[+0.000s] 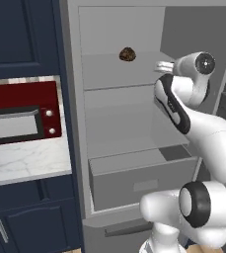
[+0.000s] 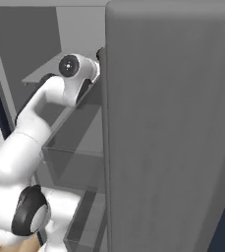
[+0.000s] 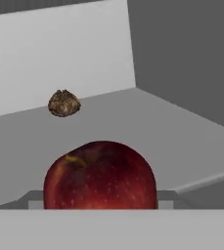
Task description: Pick the two apples from the fridge and place them on the plate next to the blender to make a fruit smoothie.
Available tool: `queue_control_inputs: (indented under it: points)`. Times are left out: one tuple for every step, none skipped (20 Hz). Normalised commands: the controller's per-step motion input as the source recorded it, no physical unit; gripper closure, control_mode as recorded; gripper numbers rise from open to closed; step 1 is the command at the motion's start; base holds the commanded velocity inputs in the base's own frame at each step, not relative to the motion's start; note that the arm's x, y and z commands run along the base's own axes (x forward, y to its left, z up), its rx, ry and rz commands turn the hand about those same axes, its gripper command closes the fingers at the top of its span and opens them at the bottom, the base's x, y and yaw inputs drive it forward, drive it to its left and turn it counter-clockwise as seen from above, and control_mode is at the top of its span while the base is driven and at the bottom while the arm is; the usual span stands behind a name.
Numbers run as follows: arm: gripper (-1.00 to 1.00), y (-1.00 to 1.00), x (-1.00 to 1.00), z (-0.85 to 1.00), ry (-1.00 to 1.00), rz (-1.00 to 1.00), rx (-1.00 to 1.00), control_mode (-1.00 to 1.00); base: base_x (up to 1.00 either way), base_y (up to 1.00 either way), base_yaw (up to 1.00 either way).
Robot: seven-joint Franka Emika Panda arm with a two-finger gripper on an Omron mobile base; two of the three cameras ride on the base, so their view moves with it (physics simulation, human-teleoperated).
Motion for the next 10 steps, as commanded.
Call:
queue_control_inputs:
  points:
    - [1.0,0.27,-1.0,0.55,-0.15,0.11,0.0,-1.0,0.0,0.0,0.0]
    - [1.0,0.29,-1.0,0.54,-0.05,0.13,0.0,-1.0,0.0,0.0,0.0]
    - [1.0,0.3,-1.0,0.53,0.0,0.13,0.0,-1.0,0.0,0.0,0.0]
    - [1.0,0.3,-1.0,0.52,0.0,0.12,0.0,-1.0,0.0,0.0,0.0]
    - [1.0,0.31,-1.0,0.49,0.02,0.12,0.0,-1.0,0.0,0.0,0.0]
    - [1.0,0.31,-1.0,0.34,0.08,0.12,0.0,-1.0,0.0,0.0,0.0]
    - [1.0,0.33,-1.0,0.08,0.14,0.11,0.0,-1.0,0.0,0.0,0.0]
    - [1.0,0.36,-1.0,0.0,0.14,0.13,-0.02,-1.0,0.0,0.0,0.0]
    - [1.0,0.34,-1.0,0.0,0.2,0.16,-0.03,-1.0,0.0,0.0,0.0]
    - [1.0,0.55,-1.0,-0.13,0.26,0.17,-0.1,-1.0,0.0,0.0,0.0]
